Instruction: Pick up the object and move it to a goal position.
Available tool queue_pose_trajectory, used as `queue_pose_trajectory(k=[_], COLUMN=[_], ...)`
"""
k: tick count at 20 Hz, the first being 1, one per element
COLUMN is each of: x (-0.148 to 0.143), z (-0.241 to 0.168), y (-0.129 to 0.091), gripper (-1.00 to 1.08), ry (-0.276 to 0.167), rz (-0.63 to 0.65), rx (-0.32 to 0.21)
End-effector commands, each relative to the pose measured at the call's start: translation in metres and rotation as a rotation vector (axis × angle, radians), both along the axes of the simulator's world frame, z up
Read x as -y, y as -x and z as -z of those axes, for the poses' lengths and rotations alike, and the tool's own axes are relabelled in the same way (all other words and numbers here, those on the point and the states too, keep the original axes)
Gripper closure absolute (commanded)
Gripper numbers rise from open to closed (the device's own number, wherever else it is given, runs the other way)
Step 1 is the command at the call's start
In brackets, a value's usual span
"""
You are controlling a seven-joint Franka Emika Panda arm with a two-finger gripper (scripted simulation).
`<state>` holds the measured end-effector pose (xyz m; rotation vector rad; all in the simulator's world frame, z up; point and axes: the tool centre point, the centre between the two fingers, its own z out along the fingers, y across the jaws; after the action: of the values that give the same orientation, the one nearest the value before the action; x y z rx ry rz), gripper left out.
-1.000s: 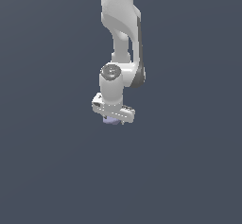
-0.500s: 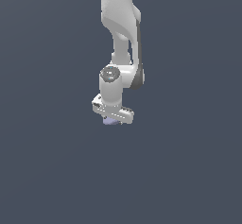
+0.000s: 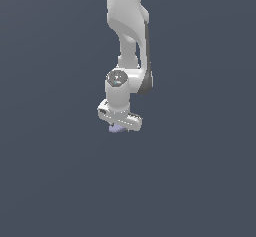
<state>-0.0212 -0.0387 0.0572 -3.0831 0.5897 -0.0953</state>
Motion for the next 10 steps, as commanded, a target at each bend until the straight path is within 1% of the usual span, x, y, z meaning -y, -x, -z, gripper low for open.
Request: queue_pose_trajectory(k=[1,6,10], x=[0.0,-0.003,-0.007], z=[0.002,-0.007,-0.025], y=[0.002,0.003,0.004], gripper=[1.08,1.08,1.08], ry=[0.0,-0.001,-0.001], rz=[0.0,-0.001,-0.002], rx=[-0.006,-0.008,-0.013])
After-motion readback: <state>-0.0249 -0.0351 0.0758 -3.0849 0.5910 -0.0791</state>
